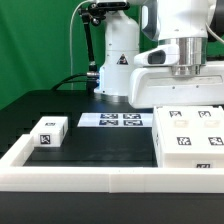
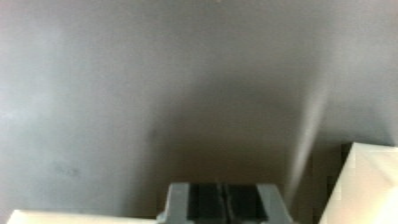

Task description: Assemble cabinet

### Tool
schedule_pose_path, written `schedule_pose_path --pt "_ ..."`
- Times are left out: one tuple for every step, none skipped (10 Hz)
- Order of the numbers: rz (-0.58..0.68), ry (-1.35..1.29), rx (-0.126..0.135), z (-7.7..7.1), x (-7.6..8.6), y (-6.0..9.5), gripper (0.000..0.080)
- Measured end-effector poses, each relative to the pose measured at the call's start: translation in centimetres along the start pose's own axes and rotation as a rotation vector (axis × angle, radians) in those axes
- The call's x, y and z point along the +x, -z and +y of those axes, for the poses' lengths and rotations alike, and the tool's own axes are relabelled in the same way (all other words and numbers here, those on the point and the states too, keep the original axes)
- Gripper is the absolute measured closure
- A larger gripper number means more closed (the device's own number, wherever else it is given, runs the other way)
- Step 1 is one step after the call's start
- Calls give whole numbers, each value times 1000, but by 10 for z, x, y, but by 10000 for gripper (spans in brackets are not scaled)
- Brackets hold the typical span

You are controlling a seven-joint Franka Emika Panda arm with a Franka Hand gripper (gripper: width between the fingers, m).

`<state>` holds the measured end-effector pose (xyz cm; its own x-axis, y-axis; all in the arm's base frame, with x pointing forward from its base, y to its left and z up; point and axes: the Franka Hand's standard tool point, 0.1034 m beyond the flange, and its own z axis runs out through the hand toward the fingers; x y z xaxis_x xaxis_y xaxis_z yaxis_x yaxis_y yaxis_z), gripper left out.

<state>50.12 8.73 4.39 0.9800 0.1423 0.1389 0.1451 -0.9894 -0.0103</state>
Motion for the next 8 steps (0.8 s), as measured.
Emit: schedule_pose_path --pt "-2 0 0 0 -2 -2 797" --pt "-4 0 -1 0 -2 -3 797" --pt "-4 0 -1 0 -2 -3 797" --pt "-5 0 -1 0 -2 -3 797" --pt "-16 -3 0 2 -1 2 797" --pt "-18 -6 1 3 1 9 797" --pt "-13 -6 1 3 2 14 797" --pt "-16 -6 3 2 3 19 797"
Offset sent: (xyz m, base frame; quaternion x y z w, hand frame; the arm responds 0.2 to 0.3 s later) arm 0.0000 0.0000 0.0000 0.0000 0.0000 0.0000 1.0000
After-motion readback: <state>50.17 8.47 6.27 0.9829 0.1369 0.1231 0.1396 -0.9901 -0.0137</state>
